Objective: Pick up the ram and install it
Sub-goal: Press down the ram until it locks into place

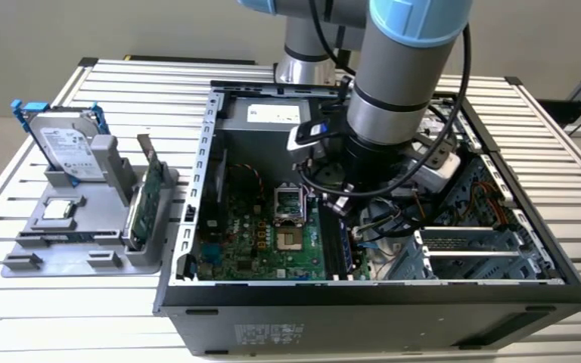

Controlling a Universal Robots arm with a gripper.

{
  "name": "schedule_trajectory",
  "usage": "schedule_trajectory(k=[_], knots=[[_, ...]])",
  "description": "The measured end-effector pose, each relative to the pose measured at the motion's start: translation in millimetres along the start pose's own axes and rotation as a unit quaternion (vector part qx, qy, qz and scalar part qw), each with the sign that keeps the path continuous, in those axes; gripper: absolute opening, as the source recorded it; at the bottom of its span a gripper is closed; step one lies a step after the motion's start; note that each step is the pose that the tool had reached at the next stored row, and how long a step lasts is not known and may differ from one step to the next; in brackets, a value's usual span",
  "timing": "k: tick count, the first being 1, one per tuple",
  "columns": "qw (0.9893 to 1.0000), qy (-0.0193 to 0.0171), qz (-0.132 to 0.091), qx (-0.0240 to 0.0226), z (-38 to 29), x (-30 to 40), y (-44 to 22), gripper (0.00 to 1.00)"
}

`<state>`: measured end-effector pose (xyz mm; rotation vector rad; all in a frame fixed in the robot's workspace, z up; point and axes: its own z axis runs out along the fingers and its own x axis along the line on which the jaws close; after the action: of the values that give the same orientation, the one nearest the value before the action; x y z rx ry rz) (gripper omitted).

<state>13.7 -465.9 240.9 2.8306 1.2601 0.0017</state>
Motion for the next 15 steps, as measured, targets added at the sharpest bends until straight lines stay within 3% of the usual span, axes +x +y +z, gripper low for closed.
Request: schedule_trajectory(k=[8, 15], knots=[[0.9991, 0.0030, -0.043, 0.0004, 0.1, -0.2, -0.5, 0.00], [0.9965, 0.0060, -0.084, 0.0010, 0.2, -0.5, -0.9, 0.00]])
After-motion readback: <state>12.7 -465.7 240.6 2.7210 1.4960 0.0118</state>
